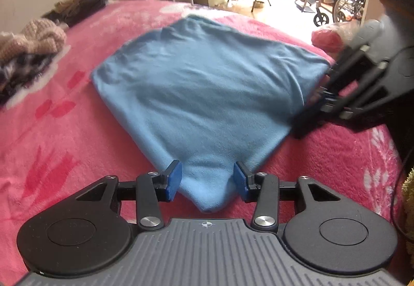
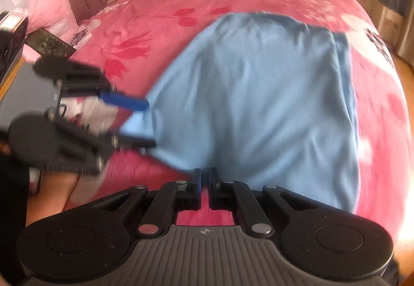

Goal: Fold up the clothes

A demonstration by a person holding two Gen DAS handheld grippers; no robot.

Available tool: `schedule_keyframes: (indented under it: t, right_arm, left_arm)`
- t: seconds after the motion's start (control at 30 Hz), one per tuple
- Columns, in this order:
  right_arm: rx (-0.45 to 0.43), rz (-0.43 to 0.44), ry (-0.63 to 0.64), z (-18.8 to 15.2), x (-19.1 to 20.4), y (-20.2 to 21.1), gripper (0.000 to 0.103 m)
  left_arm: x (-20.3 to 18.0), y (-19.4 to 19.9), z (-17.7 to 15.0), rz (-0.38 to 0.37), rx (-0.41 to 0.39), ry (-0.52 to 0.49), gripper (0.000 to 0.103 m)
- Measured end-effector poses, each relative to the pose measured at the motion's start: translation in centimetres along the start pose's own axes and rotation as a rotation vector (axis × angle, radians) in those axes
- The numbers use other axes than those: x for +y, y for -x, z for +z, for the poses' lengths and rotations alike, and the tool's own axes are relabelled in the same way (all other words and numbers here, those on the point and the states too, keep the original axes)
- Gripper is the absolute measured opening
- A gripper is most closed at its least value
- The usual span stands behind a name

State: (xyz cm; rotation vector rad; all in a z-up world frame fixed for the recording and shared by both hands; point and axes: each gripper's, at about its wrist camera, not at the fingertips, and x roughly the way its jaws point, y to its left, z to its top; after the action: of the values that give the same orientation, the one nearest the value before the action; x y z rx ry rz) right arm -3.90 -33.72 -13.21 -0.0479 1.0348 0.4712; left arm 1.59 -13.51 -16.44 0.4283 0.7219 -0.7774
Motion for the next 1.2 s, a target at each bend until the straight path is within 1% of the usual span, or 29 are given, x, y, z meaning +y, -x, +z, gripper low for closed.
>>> schedule_keyframes:
  t: [0.03,0.1,0.17,0.23,0.27,0.3,0.37,0.4,0.43,0.47,0.5,0.57,0.63,0.67,0.8,0.87,0.93,1.0,1.1,1.17,1.2]
  right_arm:
    - [0.002,0.000,-0.011,-0.2,-0.1,0.7,0.005]
    - [-0.023,-0.008,-0.011,-0.2,-0.1,2.3,0.005]
    - [-0.067,-0.022,-0.006,0.5,-0.2,3.6,0.005]
    - [-0.112,-0.053,0.003,1.6,-0.5,4.0,0.005]
    - [-0.123,-0.073,0.010,2.1,-0.7,3.8,0.005]
    - [-0.119,-0.095,0.020,2.3,-1.0,3.3,0.005]
    - [-0.097,-0.143,0.048,2.2,-1.6,2.2,0.004]
    - [-0.071,-0.178,0.059,1.8,-2.0,1.7,0.004]
    - [-0.031,-0.224,0.067,1.1,-2.6,1.2,0.004]
    - [-0.011,-0.252,0.067,0.3,-3.2,1.2,0.004]
    - [-0.012,-0.254,0.046,-0.4,-3.7,1.9,0.004]
    - [0.011,-0.262,-0.017,-1.2,-4.6,3.3,0.004]
    - [0.015,-0.295,-0.023,-1.7,-4.8,4.4,0.005]
    - [0.002,-0.301,-0.011,-1.6,-4.7,4.9,0.005]
    - [-0.097,-0.266,0.021,0.8,-3.7,5.6,0.005]
    - [-0.112,-0.256,0.048,2.0,-3.4,4.4,0.005]
    - [-0.084,-0.276,0.068,2.4,-3.6,2.7,0.004]
    - [-0.030,-0.322,0.055,1.5,-4.7,1.8,0.004]
    - [-0.012,-0.353,-0.017,0.0,-6.4,3.0,0.004]
    - [-0.012,-0.381,-0.048,-0.1,-6.9,4.3,0.004]
    - [-0.025,-0.388,-0.044,0.0,-6.9,4.9,0.004]
  left_arm:
    - [0.0,0.3,0.1,-0.005,-0.016,-0.003,0.044]
    - [0.0,0.8,0.3,-0.015,-0.049,-0.010,0.044]
    - [0.0,1.3,0.5,-0.025,-0.082,-0.016,0.045]
    - [-0.6,0.4,0.8,-0.033,-0.055,-0.042,0.045]
    - [-1.1,-0.3,0.8,-0.022,-0.031,-0.069,0.045]
    - [-1.7,-1.1,0.8,-0.008,-0.006,-0.098,0.045]
    - [-2.2,-1.7,0.5,0.013,0.014,-0.116,0.046]
    - [-2.4,-2.0,0.3,0.023,0.023,-0.122,0.046]
    - [-2.2,-1.9,0.2,0.018,0.027,-0.109,0.046]
    - [-1.9,-1.7,0.2,0.009,0.031,-0.089,0.046]
    - [-1.5,-1.6,0.1,-0.001,0.038,-0.062,0.046]
    - [-1.3,-1.6,0.1,-0.007,0.043,-0.044,0.046]
    - [-1.2,-1.7,0.1,-0.011,0.048,-0.032,0.046]
    - [-1.1,-1.7,0.1,-0.013,0.050,-0.025,0.046]
    - [-1.1,-1.7,0.0,-0.017,0.057,-0.013,0.046]
    - [-1.1,-1.7,0.0,-0.016,0.057,-0.014,0.046]
    - [-1.1,-1.7,-0.1,-0.015,0.057,-0.014,0.047]
    - [-1.0,-1.7,-0.2,-0.020,0.057,-0.008,0.048]
    - [-0.8,-1.8,-0.4,-0.031,0.057,-0.005,0.051]
    - [-0.9,-1.9,-0.4,-0.034,0.058,-0.015,0.052]
    - [-1.0,-2.0,-0.4,-0.033,0.058,-0.023,0.053]
